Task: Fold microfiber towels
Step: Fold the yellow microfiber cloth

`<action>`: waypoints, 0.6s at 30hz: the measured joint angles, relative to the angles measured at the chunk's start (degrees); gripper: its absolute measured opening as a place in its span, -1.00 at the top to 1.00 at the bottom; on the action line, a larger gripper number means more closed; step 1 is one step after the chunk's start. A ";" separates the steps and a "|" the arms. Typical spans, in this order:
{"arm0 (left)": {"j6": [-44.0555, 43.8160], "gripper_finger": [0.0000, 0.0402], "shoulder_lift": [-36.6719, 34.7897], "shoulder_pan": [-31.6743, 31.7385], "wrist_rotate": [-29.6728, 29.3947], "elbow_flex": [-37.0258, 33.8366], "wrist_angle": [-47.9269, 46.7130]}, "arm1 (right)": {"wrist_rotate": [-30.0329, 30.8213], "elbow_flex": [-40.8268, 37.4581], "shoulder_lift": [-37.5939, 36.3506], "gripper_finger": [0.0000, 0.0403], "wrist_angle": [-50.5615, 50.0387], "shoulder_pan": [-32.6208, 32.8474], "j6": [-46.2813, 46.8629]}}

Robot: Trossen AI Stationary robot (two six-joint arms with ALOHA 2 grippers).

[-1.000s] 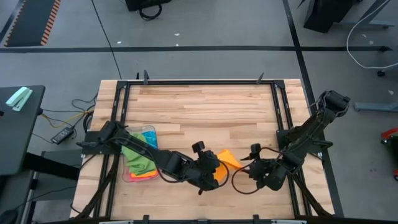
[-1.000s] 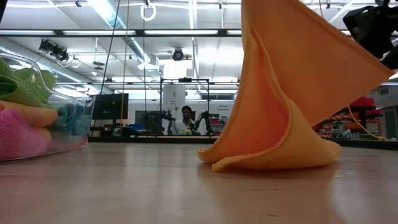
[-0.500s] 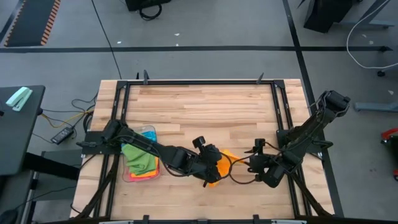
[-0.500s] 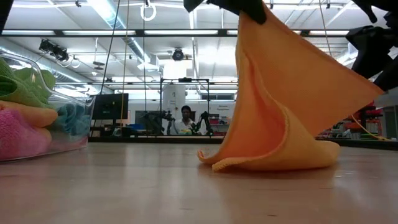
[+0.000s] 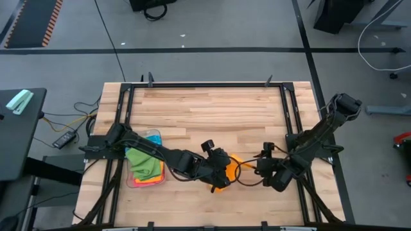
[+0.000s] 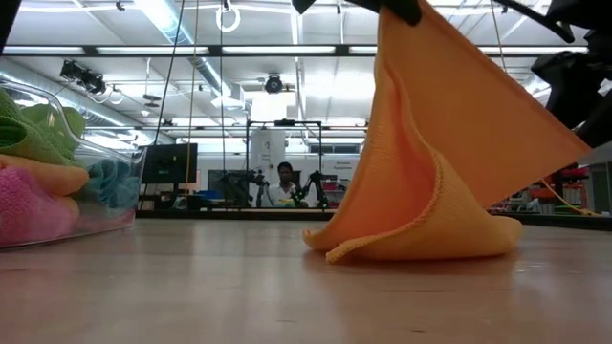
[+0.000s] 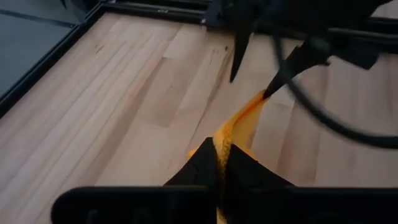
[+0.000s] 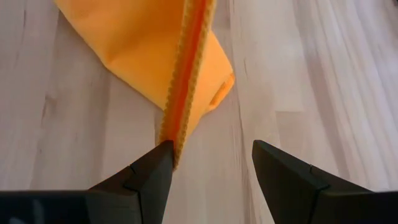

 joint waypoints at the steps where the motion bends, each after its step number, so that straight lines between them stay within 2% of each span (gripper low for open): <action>1: 0.62 0.94 0.00 -0.14 0.00 -0.01 0.66 | -0.63 0.00 0.00 -0.13 -0.04 -0.46 0.02; 5: 3.84 0.88 -0.64 -0.67 1.09 -0.04 1.94 | -4.61 0.12 -0.07 -0.12 -0.01 -1.82 -0.37; 8: 6.45 0.94 -0.97 -0.95 2.85 -0.04 3.05 | -7.42 2.59 -0.06 -0.08 -3.14 -1.92 -0.50; 13: 11.21 0.92 -2.62 -1.40 4.73 0.04 9.03 | -8.30 10.66 -0.01 -0.01 -12.08 -1.05 -0.77; 18: 12.92 0.95 -4.51 -2.63 5.59 -0.03 9.60 | -8.30 19.26 0.00 0.04 -19.21 0.15 -2.66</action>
